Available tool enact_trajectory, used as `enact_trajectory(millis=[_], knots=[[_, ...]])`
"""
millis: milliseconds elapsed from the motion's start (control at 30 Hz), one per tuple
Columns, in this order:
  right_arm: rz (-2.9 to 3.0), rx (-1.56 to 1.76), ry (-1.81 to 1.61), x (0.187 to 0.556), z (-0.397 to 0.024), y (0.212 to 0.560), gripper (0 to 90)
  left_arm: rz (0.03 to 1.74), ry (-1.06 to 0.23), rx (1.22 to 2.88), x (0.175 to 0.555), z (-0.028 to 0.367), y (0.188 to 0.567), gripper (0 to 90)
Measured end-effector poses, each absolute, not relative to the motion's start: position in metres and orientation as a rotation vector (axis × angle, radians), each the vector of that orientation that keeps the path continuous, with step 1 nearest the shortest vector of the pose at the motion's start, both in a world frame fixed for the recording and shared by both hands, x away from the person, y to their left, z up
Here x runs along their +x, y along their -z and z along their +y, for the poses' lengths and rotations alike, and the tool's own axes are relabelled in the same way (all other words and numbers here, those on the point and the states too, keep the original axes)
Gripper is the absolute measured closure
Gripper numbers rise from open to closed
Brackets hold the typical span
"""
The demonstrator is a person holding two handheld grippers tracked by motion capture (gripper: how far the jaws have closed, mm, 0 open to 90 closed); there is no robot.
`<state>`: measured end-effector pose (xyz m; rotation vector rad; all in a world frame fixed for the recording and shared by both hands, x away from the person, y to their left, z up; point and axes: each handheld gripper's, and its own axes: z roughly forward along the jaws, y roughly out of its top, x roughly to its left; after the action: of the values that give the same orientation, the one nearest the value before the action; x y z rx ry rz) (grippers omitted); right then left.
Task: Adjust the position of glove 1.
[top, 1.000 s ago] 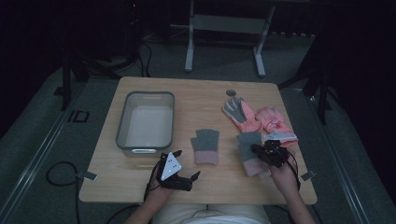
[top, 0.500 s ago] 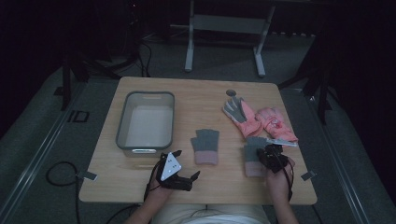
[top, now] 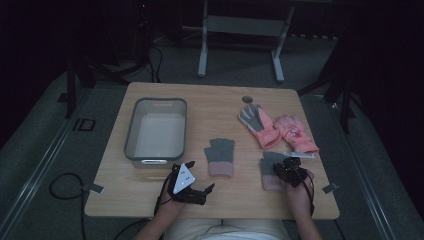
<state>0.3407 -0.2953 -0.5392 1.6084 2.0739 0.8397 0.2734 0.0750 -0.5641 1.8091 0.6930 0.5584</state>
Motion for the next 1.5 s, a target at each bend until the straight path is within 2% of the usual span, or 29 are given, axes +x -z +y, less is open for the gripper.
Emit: enact_trajectory(millis=[133, 233, 433, 633, 733, 867, 967, 1100, 1267, 1500], knots=[[2.080, 1.558, -0.877, 0.339, -0.300, 0.529, 72.6, 0.692, -0.559, 1.809, 0.273, 0.075, 0.564, 0.0], [2.152, 1.379, -0.900, 0.340, -0.303, 0.520, 70.2, 0.689, -0.560, 1.812, 0.273, 0.075, 0.564, 0.0], [2.309, 1.275, -0.872, 0.343, -0.312, 0.522, 65.0, 0.691, -0.567, 1.810, 0.273, 0.075, 0.564, 0.0], [2.355, 1.337, -0.854, 0.343, -0.316, 0.534, 62.1, 0.692, -0.568, 1.808, 0.273, 0.075, 0.564, 0.0], [2.349, 1.342, -0.839, 0.342, -0.315, 0.539, 65.3, 0.693, -0.565, 1.807, 0.273, 0.075, 0.564, 0.0], [2.324, 1.333, -0.787, 0.339, -0.308, 0.539, 79.7, 0.693, -0.566, 1.807, 0.273, 0.075, 0.564, 0.0], [2.292, 1.360, -0.790, 0.339, -0.307, 0.539, 84.1, 0.695, -0.566, 1.807, 0.273, 0.075, 0.564, 0.0], [2.250, 1.414, -0.839, 0.336, -0.306, 0.528, 85.3, 0.696, -0.558, 1.802, 0.273, 0.076, 0.564, 0.0], [2.203, 1.367, -0.968, 0.336, -0.294, 0.492, 85.2, 0.695, -0.557, 1.803, 0.273, 0.076, 0.564, 0.0], [2.196, 1.264, -1.070, 0.353, -0.248, 0.456, 85.2, 0.692, -0.556, 1.801, 0.273, 0.076, 0.564, 0.0]])
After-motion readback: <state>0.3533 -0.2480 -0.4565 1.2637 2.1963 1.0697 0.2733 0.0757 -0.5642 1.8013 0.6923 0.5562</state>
